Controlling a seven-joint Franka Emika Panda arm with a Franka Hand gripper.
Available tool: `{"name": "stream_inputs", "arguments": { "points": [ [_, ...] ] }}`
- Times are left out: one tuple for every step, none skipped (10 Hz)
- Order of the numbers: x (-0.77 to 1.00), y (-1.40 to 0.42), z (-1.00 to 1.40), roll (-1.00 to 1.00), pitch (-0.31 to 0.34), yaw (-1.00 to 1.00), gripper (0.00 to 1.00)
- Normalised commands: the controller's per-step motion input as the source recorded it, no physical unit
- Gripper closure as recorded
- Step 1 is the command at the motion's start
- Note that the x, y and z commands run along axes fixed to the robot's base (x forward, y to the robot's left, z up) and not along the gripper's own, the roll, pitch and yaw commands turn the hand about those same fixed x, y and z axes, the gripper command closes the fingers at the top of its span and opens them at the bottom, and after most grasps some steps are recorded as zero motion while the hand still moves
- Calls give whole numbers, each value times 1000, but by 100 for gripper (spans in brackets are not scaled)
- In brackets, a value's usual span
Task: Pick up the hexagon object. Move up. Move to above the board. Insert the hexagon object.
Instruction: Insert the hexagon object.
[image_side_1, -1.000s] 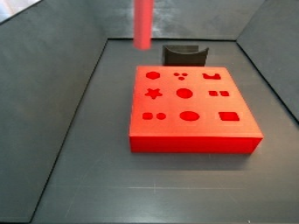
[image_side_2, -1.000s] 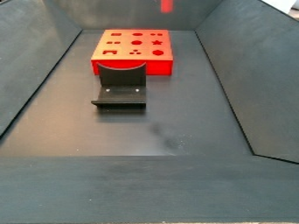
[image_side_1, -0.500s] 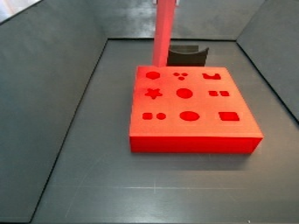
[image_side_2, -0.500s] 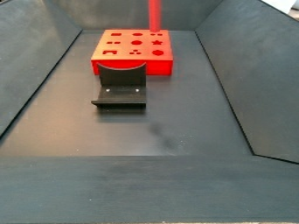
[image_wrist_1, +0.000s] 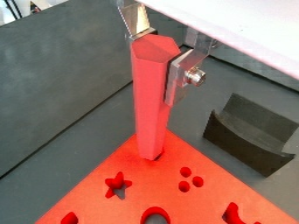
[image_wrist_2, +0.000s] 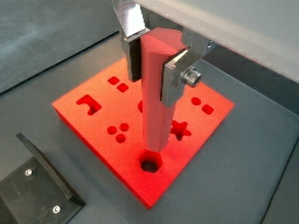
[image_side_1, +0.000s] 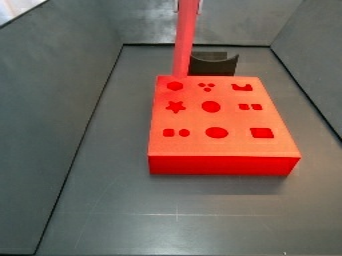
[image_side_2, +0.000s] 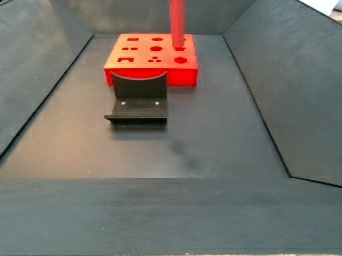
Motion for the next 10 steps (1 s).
{"name": "stream_inputs", "arguments": {
  "points": [
    [0, 120, -366, 73, -53, 0, 100],
    [-143, 83, -363, 114, -123, 0, 100],
    [-51, 63, -351, 94, -146, 0, 100],
    [0, 37, -291, 121, -154, 17, 100],
    [-37, 0, 0, 206, -97, 40, 100],
    [-143, 0, 0, 213, -129, 77, 100],
    [-111, 0, -29, 291, -137, 123, 100],
    [-77, 49, -106, 267, -127, 123, 100],
    [-154, 63, -86, 173, -141, 57, 100],
    [-94, 23, -146, 101, -110, 23, 100]
  ]
}}
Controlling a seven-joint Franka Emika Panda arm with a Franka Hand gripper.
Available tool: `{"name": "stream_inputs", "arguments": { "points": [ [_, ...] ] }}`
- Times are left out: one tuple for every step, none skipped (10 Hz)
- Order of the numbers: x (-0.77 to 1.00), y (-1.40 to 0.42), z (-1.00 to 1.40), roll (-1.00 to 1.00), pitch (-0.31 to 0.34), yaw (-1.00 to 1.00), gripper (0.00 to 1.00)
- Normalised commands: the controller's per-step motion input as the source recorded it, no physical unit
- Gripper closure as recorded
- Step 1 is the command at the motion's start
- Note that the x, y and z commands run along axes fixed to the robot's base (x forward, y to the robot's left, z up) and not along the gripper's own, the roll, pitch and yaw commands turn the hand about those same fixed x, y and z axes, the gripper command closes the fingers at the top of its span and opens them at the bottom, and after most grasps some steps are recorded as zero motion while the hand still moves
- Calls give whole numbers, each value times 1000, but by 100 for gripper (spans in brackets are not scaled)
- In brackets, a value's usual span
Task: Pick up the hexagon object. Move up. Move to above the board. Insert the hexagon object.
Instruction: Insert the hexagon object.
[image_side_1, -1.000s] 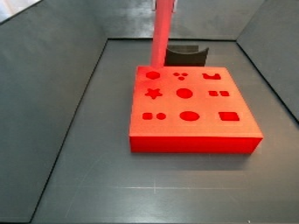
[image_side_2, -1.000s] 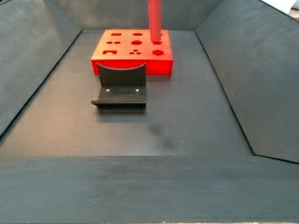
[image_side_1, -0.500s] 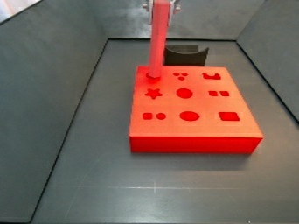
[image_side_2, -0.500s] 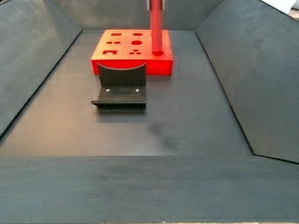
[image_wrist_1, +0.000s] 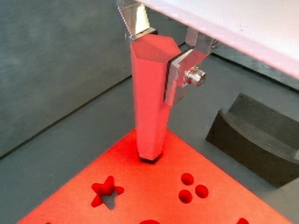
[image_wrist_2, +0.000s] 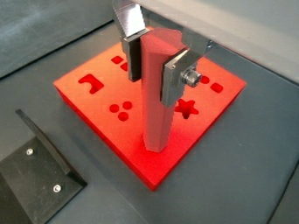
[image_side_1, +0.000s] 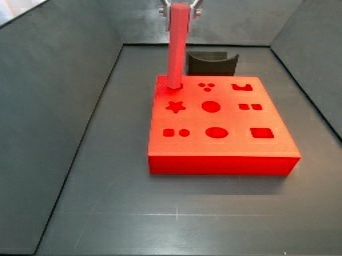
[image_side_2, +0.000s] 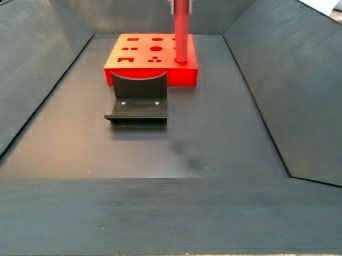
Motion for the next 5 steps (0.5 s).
{"name": "stream_inputs", "arguments": {
  "points": [
    [-91, 0, -277, 60, -134, 3, 100],
    [-51, 0, -374, 10, -146, 0, 100],
    [-43, 0, -380, 0, -151, 0, 100],
    [0, 0, -374, 0, -131, 0, 100],
    [-3, -109, -269, 7, -119, 97, 100]
  ]
}}
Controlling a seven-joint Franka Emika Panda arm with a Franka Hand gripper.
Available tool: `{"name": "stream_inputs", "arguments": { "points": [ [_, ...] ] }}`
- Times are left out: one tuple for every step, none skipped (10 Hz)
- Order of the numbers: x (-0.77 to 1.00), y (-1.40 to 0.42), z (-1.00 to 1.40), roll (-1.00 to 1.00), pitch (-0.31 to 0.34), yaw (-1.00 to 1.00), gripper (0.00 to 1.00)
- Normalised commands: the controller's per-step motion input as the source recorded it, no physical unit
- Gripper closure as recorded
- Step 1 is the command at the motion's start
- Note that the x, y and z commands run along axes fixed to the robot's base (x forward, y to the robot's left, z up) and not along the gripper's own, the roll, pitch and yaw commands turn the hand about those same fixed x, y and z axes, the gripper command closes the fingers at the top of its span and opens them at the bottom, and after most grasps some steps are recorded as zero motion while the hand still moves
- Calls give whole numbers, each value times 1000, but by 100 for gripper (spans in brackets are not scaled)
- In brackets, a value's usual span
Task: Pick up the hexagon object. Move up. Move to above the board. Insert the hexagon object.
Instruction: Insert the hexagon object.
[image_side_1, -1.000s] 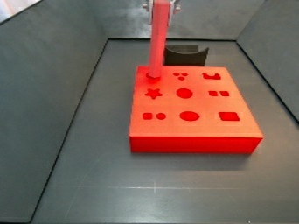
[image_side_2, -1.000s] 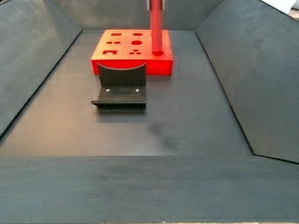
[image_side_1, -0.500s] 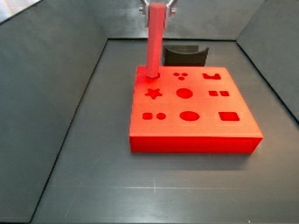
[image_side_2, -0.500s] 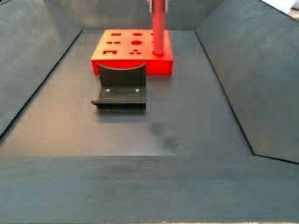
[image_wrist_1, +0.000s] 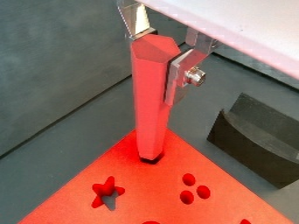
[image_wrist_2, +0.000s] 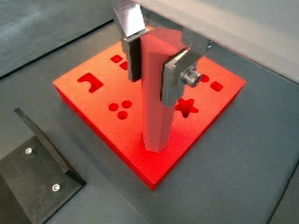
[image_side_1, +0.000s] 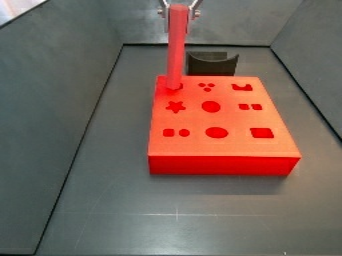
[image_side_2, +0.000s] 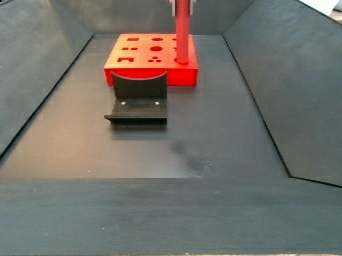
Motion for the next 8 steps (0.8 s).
{"name": "stream_inputs", "arguments": {
  "points": [
    [0, -314, -151, 0, -147, 126, 100],
    [0, -277, -140, -26, -219, 83, 100],
    [31, -217, -154, -51, -203, 71, 100],
    [29, -163, -223, -49, -194, 71, 100],
    [54, -100, -374, 0, -174, 66, 100],
    [3, -49, -460, 0, -143, 60, 100],
    [0, -51, -526, 47, -136, 63, 100],
    [0, -43, -580, 30, -140, 66, 100]
  ]
}}
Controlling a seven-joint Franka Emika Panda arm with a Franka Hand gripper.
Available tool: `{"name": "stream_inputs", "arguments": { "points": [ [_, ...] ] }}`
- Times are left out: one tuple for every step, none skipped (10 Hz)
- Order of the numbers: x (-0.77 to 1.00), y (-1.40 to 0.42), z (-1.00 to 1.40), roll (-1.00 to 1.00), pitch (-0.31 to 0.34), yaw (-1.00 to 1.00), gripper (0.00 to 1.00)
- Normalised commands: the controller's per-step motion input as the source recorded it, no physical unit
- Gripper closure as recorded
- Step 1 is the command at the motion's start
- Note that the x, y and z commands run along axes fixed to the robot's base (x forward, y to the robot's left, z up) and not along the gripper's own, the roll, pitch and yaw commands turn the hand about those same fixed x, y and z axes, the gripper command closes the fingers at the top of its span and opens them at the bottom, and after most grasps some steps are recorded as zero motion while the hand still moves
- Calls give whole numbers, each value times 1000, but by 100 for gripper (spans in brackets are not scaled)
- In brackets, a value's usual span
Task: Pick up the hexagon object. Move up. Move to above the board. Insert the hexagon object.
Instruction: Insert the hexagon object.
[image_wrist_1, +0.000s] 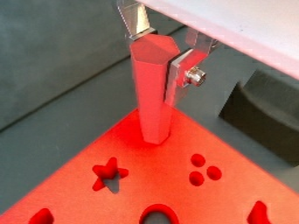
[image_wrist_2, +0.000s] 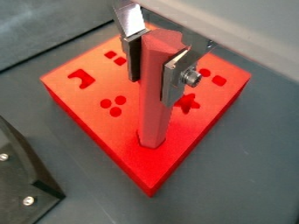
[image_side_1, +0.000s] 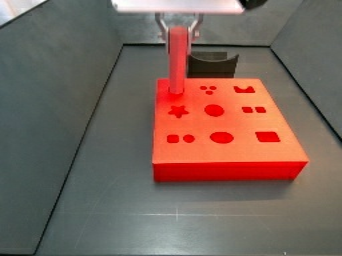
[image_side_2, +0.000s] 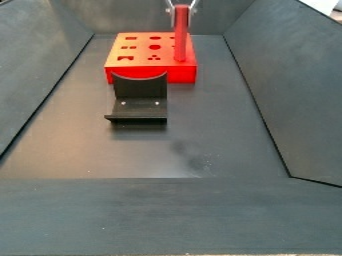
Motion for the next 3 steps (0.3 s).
{"name": "stream_inputs", "arguments": {
  "points": [
    [37, 0, -454, 0, -84, 0, 100],
    [0, 0, -151, -64, -76, 0, 100],
    [0, 0, -6, 0, 0, 0, 100]
  ]
}}
